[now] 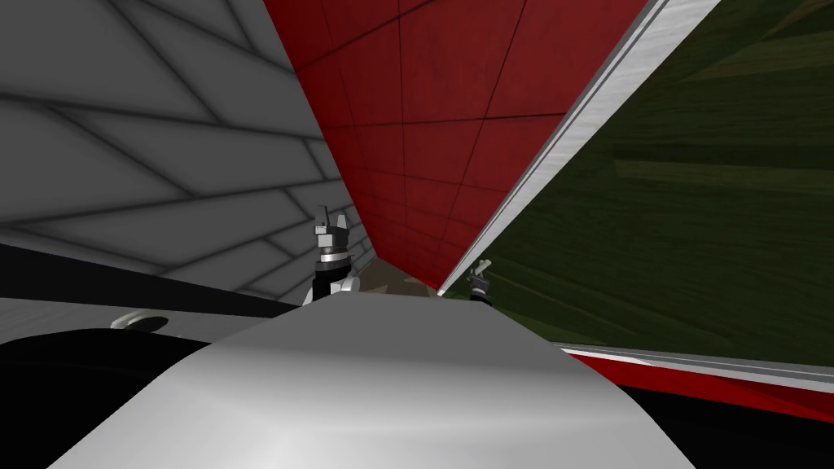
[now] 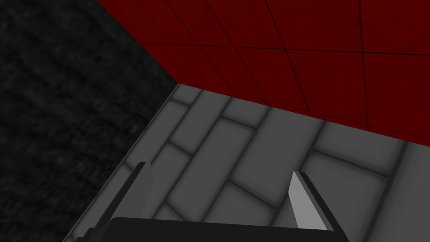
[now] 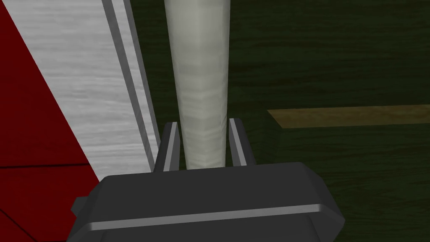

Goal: Pull the door open

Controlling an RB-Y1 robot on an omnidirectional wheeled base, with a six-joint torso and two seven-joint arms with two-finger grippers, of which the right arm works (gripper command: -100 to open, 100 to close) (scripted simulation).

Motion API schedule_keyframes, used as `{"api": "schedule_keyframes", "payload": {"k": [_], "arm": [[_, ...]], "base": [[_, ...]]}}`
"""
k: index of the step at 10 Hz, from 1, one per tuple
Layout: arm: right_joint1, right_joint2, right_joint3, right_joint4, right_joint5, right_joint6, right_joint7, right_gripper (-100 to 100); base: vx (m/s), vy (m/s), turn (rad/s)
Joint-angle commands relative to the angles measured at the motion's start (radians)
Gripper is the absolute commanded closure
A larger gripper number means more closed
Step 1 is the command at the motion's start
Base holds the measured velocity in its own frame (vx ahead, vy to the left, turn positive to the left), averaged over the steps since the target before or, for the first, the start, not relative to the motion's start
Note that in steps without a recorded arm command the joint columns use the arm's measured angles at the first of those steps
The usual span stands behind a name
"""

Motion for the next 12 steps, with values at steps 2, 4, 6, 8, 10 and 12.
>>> {"api": "schedule_keyframes", "payload": {"k": [2,4,6,8,10,12], "arm": [[0.01,-0.012,0.026,-0.014,0.01,-0.003,-0.015,100],[0.019,-0.029,0.055,-0.03,0.022,-0.008,-0.034,100],[0.028,-0.045,0.082,-0.045,0.033,-0.013,-0.052,100],[0.034,-0.058,0.103,-0.057,0.041,-0.017,-0.066,100],[0.036,-0.067,0.118,-0.052,0.048,-0.028,-0.082,100],[0.042,-0.079,0.135,-0.056,0.054,-0.037,-0.096,100]], "base": [[-0.207,-0.021,0.074],[-0.203,-0.016,0.09],[-0.189,0.002,0.068],[-0.228,-0.008,0.074],[-0.129,-0.006,0.06],[-0.192,-0.033,0.094]]}}
